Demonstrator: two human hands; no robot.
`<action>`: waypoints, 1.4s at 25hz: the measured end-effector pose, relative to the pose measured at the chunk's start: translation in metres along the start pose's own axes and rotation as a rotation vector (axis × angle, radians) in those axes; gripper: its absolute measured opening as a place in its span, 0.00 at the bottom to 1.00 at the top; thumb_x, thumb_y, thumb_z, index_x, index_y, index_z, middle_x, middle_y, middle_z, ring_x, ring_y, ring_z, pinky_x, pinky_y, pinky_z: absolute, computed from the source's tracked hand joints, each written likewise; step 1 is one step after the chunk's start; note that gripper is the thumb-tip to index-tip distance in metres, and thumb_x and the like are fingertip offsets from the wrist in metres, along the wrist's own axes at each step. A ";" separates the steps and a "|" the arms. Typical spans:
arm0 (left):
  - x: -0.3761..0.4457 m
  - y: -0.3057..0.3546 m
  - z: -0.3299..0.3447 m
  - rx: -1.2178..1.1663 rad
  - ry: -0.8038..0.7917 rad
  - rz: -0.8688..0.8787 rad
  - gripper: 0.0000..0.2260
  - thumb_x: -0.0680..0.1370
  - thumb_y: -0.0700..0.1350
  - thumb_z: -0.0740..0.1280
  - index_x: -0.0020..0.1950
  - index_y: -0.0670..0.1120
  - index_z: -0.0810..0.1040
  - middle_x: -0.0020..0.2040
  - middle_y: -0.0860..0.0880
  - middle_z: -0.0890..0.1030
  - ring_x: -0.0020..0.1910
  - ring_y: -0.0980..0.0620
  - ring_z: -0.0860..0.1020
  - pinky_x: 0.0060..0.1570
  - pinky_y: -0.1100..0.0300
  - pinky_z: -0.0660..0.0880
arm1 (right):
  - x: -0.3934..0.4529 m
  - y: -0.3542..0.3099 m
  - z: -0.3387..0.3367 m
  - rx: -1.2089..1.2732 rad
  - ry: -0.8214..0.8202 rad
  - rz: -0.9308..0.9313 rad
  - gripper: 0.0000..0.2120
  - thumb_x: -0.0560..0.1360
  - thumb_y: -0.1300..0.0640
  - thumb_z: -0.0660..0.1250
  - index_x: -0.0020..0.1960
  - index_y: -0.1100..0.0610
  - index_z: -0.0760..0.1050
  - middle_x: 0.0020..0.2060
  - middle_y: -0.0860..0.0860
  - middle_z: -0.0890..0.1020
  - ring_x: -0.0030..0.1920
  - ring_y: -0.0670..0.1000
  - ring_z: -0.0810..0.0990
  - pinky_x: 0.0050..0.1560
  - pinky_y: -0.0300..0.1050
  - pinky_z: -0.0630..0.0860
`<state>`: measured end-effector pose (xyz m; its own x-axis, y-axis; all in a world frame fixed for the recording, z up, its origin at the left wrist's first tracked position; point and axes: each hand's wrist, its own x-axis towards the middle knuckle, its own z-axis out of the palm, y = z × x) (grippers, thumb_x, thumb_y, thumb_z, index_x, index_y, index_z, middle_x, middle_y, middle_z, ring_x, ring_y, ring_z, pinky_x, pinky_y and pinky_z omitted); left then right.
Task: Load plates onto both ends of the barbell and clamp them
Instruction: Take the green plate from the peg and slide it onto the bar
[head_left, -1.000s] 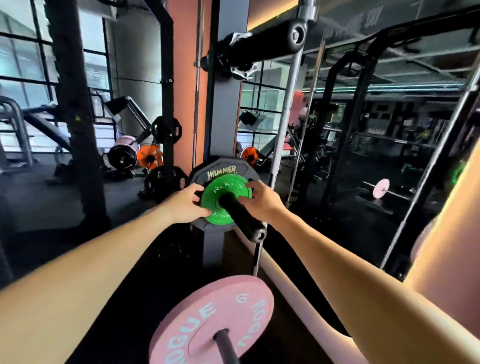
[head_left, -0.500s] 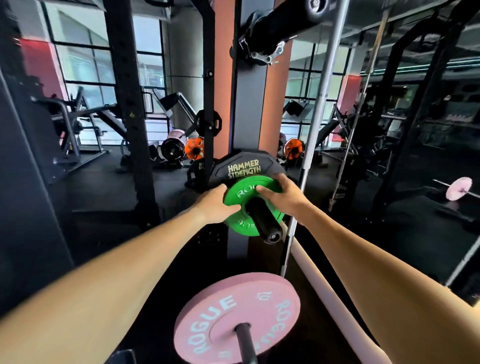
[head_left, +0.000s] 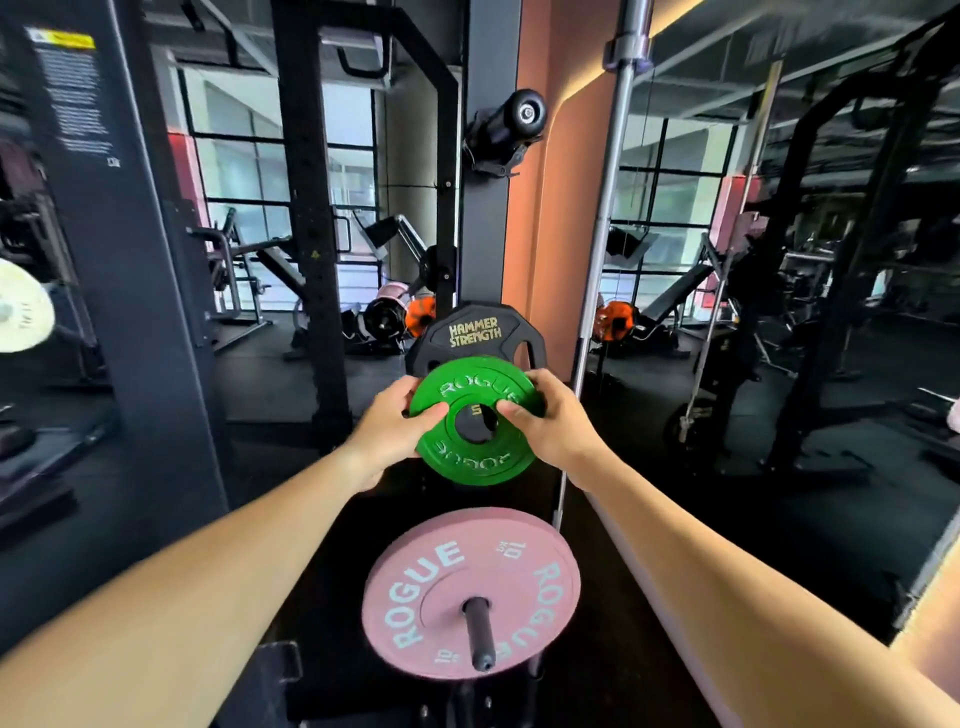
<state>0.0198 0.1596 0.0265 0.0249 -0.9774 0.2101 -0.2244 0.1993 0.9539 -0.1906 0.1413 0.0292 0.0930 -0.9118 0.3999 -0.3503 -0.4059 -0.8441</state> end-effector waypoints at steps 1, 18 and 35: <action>-0.009 0.010 -0.016 0.007 0.024 0.016 0.11 0.79 0.42 0.69 0.61 0.45 0.75 0.55 0.44 0.84 0.48 0.47 0.85 0.45 0.49 0.84 | -0.003 -0.015 0.009 0.038 -0.008 -0.017 0.12 0.77 0.58 0.72 0.58 0.57 0.75 0.50 0.55 0.83 0.50 0.55 0.83 0.53 0.51 0.82; -0.281 0.074 -0.451 0.495 0.525 0.046 0.09 0.77 0.46 0.71 0.56 0.50 0.77 0.52 0.49 0.84 0.50 0.50 0.83 0.50 0.55 0.80 | -0.127 -0.302 0.392 0.609 -0.456 -0.114 0.08 0.78 0.62 0.71 0.55 0.52 0.77 0.47 0.50 0.84 0.45 0.49 0.84 0.44 0.46 0.81; -0.271 0.006 -0.562 0.108 0.551 0.085 0.15 0.81 0.44 0.66 0.64 0.61 0.73 0.62 0.51 0.80 0.56 0.47 0.83 0.45 0.38 0.83 | -0.147 -0.336 0.527 0.327 -0.152 -0.258 0.12 0.78 0.57 0.70 0.60 0.55 0.75 0.45 0.45 0.81 0.42 0.36 0.78 0.44 0.27 0.71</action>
<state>0.5589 0.4658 0.0958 0.5002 -0.7712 0.3937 -0.3452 0.2394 0.9075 0.4044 0.3798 0.0661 0.2834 -0.7668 0.5759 0.0133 -0.5974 -0.8019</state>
